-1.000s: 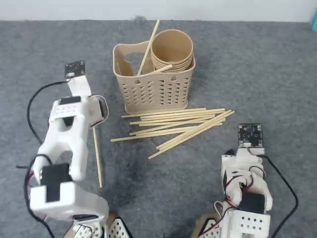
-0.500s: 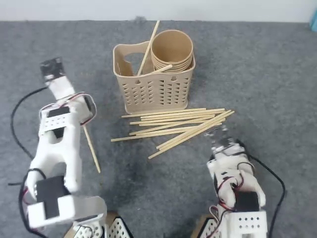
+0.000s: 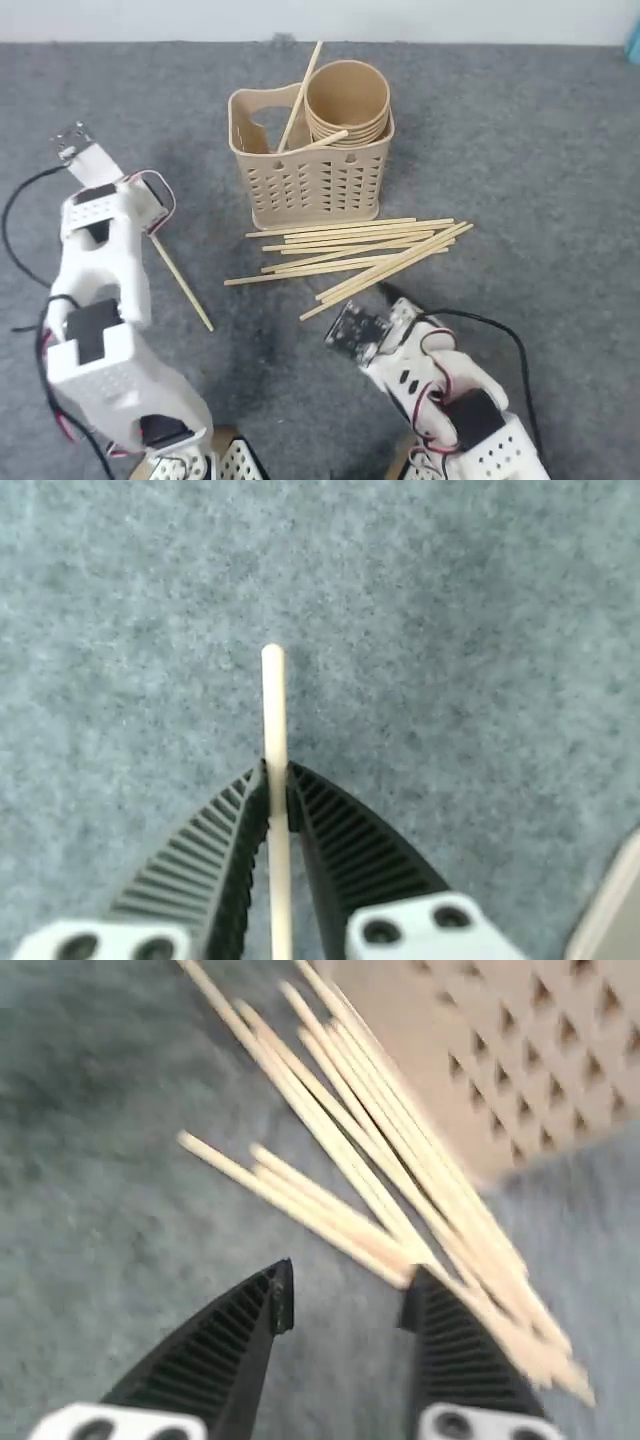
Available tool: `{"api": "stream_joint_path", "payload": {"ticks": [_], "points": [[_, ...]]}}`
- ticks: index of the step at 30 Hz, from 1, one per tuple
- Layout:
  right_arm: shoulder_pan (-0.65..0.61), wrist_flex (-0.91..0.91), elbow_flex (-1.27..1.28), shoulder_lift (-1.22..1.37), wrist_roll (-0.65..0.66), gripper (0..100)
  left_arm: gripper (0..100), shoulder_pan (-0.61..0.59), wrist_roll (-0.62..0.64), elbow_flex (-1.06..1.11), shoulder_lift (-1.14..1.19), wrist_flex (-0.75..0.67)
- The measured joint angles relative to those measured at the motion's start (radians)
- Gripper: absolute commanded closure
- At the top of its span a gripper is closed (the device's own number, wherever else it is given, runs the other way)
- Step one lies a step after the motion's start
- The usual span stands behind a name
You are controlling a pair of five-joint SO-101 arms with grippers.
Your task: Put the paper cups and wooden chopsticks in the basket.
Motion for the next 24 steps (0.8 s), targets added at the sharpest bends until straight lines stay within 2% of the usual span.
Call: {"api": "stream_joint_path", "payload": {"ticks": [3, 10, 14, 20, 24], "points": [[-0.040, -0.038, 0.000, 0.000, 0.000, 83.2, 99, -0.002, 0.002, -0.008, 0.003, 0.008], [-0.038, -0.140, -0.046, 0.107, -0.025, 82.9, 99, -0.002, 0.003, -0.009, 0.003, 0.009], [-0.040, -0.230, -0.120, 0.307, -0.031, 83.2, 99, -0.002, 0.003, -0.009, 0.003, 0.009], [-0.112, -0.384, -0.232, 0.766, -0.032, 83.2, 99, -0.002, 0.003, -0.009, 0.003, 0.009], [-0.117, -0.535, -0.276, 1.079, -0.034, 83.2, 99, -0.002, 0.003, -0.009, 0.003, 0.009]]}}
